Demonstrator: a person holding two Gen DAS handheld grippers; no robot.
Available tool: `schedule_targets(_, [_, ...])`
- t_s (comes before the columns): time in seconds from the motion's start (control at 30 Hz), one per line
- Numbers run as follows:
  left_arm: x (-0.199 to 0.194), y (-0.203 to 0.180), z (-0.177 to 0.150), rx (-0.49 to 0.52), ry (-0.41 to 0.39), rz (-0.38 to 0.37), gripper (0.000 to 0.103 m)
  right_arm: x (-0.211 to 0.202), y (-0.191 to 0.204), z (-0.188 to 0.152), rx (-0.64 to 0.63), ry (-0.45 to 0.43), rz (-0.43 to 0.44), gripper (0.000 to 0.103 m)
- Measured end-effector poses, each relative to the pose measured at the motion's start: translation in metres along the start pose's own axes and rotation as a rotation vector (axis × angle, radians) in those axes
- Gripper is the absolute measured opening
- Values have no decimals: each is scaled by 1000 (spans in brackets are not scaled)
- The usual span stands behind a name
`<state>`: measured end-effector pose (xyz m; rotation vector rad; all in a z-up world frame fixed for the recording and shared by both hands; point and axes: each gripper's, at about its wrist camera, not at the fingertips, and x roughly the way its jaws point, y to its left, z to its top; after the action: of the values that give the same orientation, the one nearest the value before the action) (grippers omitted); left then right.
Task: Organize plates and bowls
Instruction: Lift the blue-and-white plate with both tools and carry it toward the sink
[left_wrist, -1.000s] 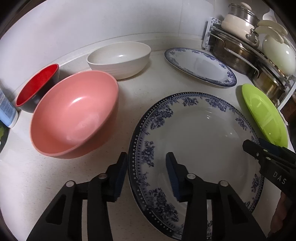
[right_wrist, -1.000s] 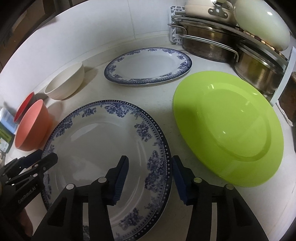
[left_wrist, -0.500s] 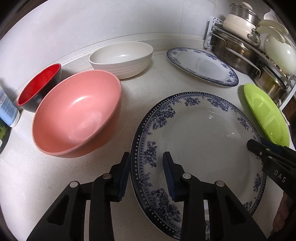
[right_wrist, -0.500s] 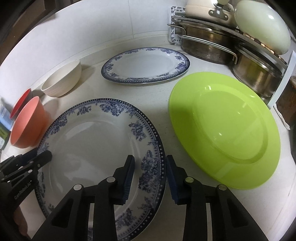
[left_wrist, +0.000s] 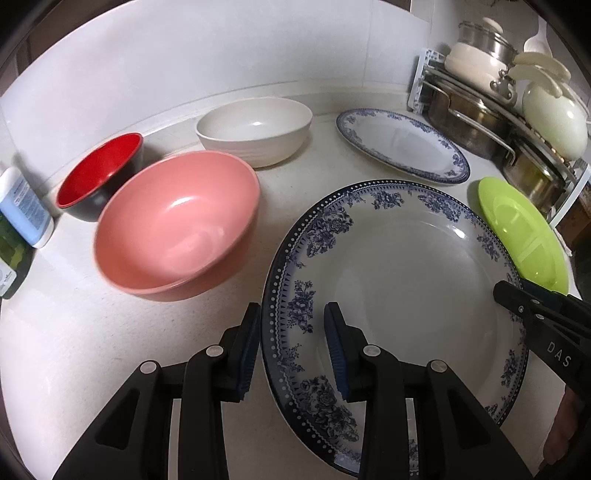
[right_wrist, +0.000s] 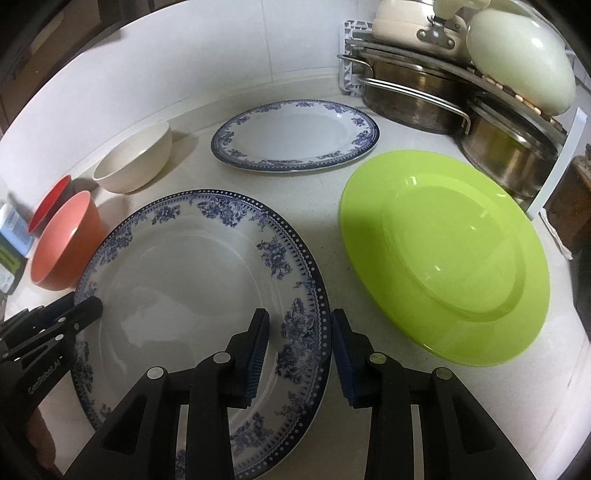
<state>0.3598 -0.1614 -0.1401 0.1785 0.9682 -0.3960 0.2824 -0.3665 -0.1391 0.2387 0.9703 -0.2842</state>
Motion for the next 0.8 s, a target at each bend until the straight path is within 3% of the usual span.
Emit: schedule_targets(0.8, [-91,41,-37,-109,-125,72,34,-74,42,-14,-99,-94,63,35])
